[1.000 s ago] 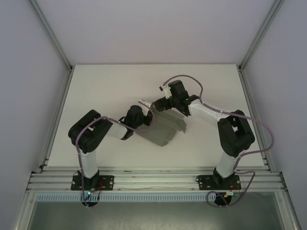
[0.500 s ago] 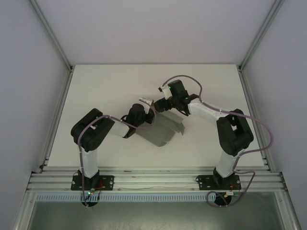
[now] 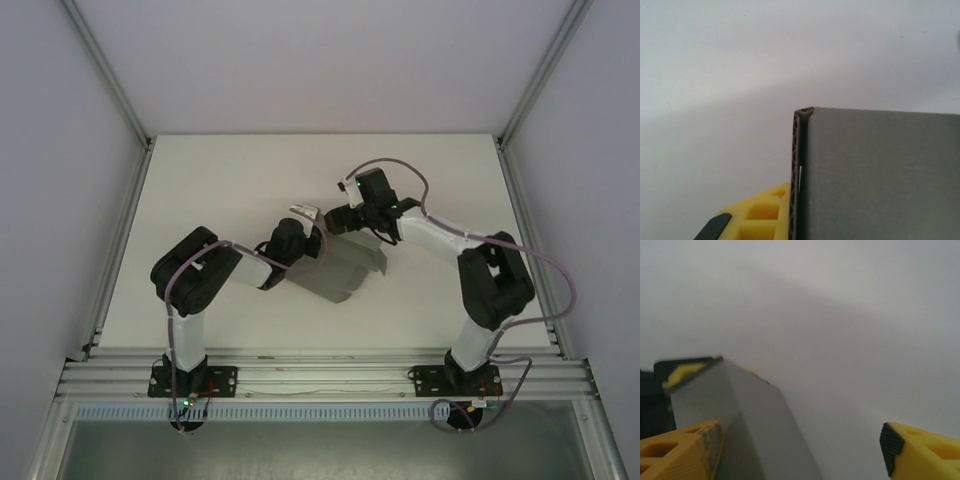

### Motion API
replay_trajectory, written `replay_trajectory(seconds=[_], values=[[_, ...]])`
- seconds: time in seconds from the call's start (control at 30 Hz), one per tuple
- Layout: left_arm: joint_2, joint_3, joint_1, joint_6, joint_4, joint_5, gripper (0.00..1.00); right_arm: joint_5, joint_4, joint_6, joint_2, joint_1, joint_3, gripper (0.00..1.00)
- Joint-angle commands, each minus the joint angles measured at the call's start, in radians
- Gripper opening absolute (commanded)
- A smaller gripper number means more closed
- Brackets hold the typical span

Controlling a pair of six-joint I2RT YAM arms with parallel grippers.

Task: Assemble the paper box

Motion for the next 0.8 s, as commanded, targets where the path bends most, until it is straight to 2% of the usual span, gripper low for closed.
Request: replay_trajectory(seconds=[0.0, 0.2, 0.4, 0.5, 0.57, 0.7, 0.77], values=[[-0.087, -0.034, 0.01, -0.062, -0.04, -0.059, 0.0, 0.115, -0.07, 0.073, -0.154, -0.01, -0.073, 0.84], [-0.193, -0.043, 0.01, -0.116, -0.184, -0.176, 0.0, 0.216, -0.121, 0.094, -0.372, -0.018, -0.172, 0.9], [-0.256, -0.05, 0.01, -0.151, -0.28, -0.191, 0.0, 0.248, -0.151, 0.113, -0.508, -0.017, -0.245, 0.9], [-0.273, -0.032, 0.013, -0.162, -0.338, -0.164, 0.0, 0.217, -0.135, 0.1, -0.569, -0.017, -0.298, 0.9], [-0.286, -0.018, 0.015, -0.166, -0.368, -0.119, 0.0, 0.135, -0.116, 0.07, -0.602, -0.02, -0.343, 0.89], [-0.316, -0.019, 0.03, -0.181, -0.381, -0.043, 0.0, 0.056, -0.076, 0.07, -0.619, -0.024, -0.392, 0.86], [-0.338, -0.031, 0.06, -0.202, -0.377, 0.028, 0.0, 0.011, -0.045, 0.063, -0.616, -0.035, -0.409, 0.85]])
